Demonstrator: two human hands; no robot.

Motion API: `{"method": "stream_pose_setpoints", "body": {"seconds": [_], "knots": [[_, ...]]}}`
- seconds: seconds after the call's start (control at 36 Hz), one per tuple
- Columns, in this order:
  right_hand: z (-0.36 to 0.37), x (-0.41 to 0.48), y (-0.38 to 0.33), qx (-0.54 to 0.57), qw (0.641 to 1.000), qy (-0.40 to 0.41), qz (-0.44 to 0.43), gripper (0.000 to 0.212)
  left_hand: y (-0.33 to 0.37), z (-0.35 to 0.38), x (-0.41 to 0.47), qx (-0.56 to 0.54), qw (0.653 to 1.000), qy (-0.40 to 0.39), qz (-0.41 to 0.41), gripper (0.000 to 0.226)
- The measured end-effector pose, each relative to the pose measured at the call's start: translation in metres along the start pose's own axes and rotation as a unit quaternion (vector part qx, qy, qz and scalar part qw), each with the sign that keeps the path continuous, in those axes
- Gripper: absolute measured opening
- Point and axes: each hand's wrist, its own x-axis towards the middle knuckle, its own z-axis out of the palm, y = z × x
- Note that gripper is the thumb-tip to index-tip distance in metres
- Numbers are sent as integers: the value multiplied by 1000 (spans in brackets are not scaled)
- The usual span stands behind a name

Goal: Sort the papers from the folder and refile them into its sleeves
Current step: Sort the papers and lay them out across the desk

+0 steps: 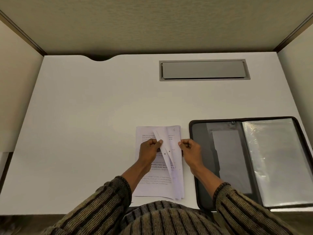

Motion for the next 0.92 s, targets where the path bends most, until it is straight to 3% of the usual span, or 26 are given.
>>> {"method": "stream_pose_setpoints", "body": {"seconds": [0.11, 0.44, 0.61, 0.78, 0.92], "knots": [[-1, 1, 1, -4, 1000, -2, 0, 3, -3, -1, 1, 11, 1000, 1, 8, 26], [-3, 0, -1, -15, 1000, -10, 2, 6, 2, 0, 0, 3, 1000, -1, -21, 24], [-5, 1, 3, -10, 1000, -3, 5, 19, 14, 2, -12, -5, 999, -33, -6, 61], [-5, -3, -2, -5, 1000, -20, -3, 16, 12, 5, -15, 31, 998, -57, -7, 30], [-5, -5, -6, -11, 1000, -26, 2, 38, 13, 10, -15, 59, 997, -46, 11, 42]]}}
